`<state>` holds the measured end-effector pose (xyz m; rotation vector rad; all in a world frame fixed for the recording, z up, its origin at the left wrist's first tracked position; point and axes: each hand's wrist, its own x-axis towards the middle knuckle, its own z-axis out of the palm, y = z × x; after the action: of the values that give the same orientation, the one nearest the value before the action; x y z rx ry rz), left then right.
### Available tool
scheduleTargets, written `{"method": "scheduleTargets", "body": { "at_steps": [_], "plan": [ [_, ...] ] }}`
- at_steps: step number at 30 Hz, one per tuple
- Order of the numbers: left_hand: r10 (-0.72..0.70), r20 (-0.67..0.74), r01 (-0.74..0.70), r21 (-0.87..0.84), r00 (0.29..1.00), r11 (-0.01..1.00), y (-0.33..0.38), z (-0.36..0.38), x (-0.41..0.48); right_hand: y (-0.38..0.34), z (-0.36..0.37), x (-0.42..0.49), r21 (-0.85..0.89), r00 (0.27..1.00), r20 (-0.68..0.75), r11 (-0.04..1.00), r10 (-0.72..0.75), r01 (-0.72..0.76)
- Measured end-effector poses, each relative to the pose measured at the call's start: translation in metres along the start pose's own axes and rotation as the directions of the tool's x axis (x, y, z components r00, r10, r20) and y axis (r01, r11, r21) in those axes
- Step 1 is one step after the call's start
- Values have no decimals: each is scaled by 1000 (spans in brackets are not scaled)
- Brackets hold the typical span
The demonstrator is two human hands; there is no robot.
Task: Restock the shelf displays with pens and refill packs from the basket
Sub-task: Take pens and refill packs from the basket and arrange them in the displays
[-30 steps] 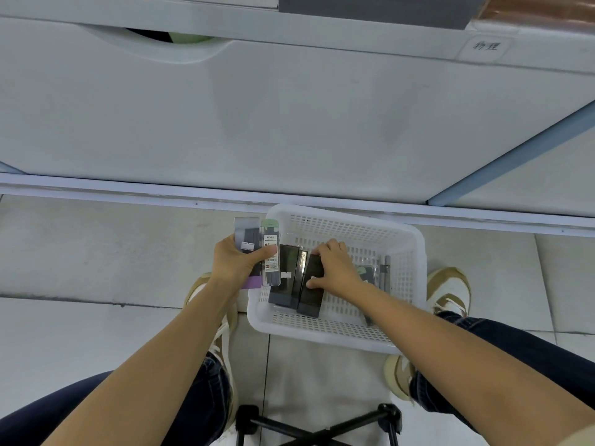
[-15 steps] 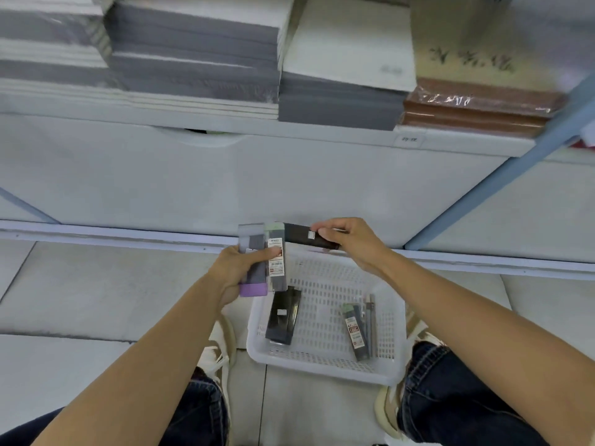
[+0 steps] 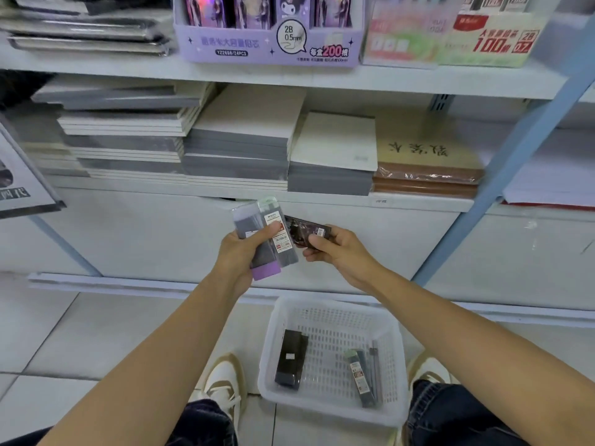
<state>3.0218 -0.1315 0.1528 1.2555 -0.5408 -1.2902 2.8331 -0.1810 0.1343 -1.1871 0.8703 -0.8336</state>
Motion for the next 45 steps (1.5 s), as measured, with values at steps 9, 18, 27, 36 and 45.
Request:
{"method": "scheduleTargets", "body": {
  "at_steps": [9,18,27,36,45],
  "plan": [
    [129,-54,-129,-8,990,992,39,9,-20,-49,16,-13,-114,991,116,991,-59,72],
    [238,86,-247,132,968,960,111,31,-35,-136,39,-12,-239,941,198,917,-276,319],
    [397,178,-425,166,901,890,203,51,-47,-276,39,-11,-448,766,77,664,-639,599],
    [467,207,-503,186,860,844,232,63,-31,-369,26,21,-697,575,-28,428,-818,575],
    [475,179,-504,184,861,844,234,77,-21,-353,19,51,-824,695,106,328,-712,462]
  ]
}}
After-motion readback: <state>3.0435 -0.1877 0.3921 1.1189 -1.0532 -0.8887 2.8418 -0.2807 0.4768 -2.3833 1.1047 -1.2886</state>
